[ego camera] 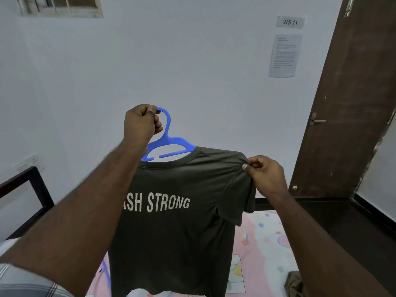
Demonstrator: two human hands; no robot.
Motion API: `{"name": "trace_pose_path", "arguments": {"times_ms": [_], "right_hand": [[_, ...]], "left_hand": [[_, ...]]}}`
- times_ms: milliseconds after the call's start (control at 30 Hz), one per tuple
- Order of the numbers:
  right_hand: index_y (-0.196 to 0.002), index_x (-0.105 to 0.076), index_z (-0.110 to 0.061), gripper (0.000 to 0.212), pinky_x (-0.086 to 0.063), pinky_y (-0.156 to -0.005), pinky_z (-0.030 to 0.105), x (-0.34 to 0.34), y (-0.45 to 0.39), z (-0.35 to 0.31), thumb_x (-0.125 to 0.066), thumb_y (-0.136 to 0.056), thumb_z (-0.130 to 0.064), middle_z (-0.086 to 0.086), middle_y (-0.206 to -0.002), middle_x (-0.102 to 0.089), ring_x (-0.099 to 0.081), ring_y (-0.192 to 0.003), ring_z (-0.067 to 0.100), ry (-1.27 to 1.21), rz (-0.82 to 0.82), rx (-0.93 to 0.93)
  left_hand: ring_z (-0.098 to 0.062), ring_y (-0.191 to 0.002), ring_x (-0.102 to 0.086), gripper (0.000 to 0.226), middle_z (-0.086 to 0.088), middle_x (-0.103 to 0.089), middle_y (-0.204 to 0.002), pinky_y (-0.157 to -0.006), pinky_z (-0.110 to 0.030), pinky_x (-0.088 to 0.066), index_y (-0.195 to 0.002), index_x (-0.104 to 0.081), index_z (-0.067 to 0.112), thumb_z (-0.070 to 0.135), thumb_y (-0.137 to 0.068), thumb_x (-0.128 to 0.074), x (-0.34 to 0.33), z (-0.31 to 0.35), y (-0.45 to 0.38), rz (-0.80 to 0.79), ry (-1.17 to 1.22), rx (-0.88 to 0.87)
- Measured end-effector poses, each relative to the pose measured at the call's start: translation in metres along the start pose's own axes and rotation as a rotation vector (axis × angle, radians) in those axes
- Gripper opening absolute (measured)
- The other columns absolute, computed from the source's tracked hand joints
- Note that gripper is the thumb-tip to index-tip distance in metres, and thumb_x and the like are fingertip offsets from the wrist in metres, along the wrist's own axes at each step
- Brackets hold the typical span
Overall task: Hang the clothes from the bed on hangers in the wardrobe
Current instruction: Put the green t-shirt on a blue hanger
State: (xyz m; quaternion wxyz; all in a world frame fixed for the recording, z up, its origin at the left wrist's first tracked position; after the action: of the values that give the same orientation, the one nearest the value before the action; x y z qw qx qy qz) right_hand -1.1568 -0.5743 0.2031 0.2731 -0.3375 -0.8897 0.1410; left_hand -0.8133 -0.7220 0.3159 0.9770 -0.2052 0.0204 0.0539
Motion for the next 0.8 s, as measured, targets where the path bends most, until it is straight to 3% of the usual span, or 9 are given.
{"name": "trace_pose_path", "arguments": {"times_ms": [100, 233, 367, 433, 600, 800], "right_hand": [[-0.096, -0.076, -0.023, 0.01, -0.047, -0.08, 0.018, 0.016, -0.011, -0.024, -0.067, -0.093, -0.021, -0.017, -0.084, -0.07, -0.063, -0.083, -0.003, 0.027, 0.03, 0.108], [-0.098, -0.072, -0.019, 0.015, -0.04, -0.07, 0.018, 0.031, -0.027, -0.031, -0.058, -0.098, -0.02, -0.006, -0.089, -0.07, -0.061, -0.084, 0.01, 0.074, 0.109, 0.087], [-0.107, -0.074, -0.016, 0.018, -0.04, -0.084, 0.022, 0.02, -0.032, -0.007, -0.059, -0.097, -0.015, 0.001, -0.108, -0.073, -0.062, -0.098, 0.017, 0.285, -0.063, -0.009], [-0.114, -0.073, -0.017, 0.021, -0.044, -0.091, 0.024, 0.021, -0.029, -0.005, -0.061, -0.096, -0.017, -0.001, -0.116, -0.072, -0.064, -0.107, 0.016, 0.264, -0.07, -0.032], [-0.113, -0.075, -0.022, 0.022, -0.039, -0.087, 0.009, -0.008, -0.011, -0.074, -0.066, -0.095, -0.028, -0.011, -0.111, -0.072, -0.062, -0.103, 0.002, 0.161, -0.154, 0.194], [-0.128, -0.067, -0.02, 0.039, -0.042, -0.097, 0.021, -0.072, 0.005, -0.131, -0.064, -0.095, -0.04, -0.007, -0.122, -0.069, -0.061, -0.112, 0.007, 0.213, -0.369, 0.326]], "left_hand": [[-0.014, -0.062, -0.055, 0.025, -0.003, -0.056, -0.07, -0.066, -0.025, -0.059, -0.091, -0.069, 0.016, 0.018, -0.105, -0.048, 0.005, 0.001, -0.002, -0.028, -0.06, -0.033], [-0.014, -0.061, -0.054, 0.026, -0.002, -0.056, -0.071, -0.063, -0.022, -0.056, -0.091, -0.069, 0.016, 0.019, -0.105, -0.048, 0.002, -0.001, 0.001, -0.067, -0.084, -0.029], [-0.015, -0.061, -0.054, 0.026, -0.002, -0.056, -0.069, -0.067, -0.029, -0.056, -0.088, -0.069, 0.016, 0.018, -0.104, -0.049, 0.003, -0.006, 0.002, -0.058, 0.026, 0.038], [-0.014, -0.06, -0.053, 0.025, -0.002, -0.056, -0.069, -0.068, -0.029, -0.056, -0.09, -0.069, 0.015, 0.017, -0.104, -0.049, 0.002, -0.008, 0.003, -0.049, 0.06, 0.064], [-0.015, -0.059, -0.051, 0.023, -0.001, -0.054, -0.067, -0.063, -0.025, -0.056, -0.098, -0.069, 0.007, 0.017, -0.104, -0.049, -0.02, -0.003, 0.014, -0.086, 0.078, 0.069], [-0.017, -0.062, -0.057, 0.023, -0.004, -0.058, -0.071, -0.069, -0.029, -0.06, -0.093, -0.069, 0.008, 0.017, -0.104, -0.051, -0.051, 0.006, 0.033, -0.211, 0.098, 0.064]]}}
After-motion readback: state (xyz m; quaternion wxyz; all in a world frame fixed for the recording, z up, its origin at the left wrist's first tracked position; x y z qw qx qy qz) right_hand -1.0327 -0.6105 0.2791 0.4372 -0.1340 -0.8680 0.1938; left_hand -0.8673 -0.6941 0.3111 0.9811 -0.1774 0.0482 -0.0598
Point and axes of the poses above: each hand's wrist, its own y-axis away from the middle knuckle, its own x-axis out of the back of the hand, z = x × y, the point moved 10 cm from there along -y, towards the middle knuckle
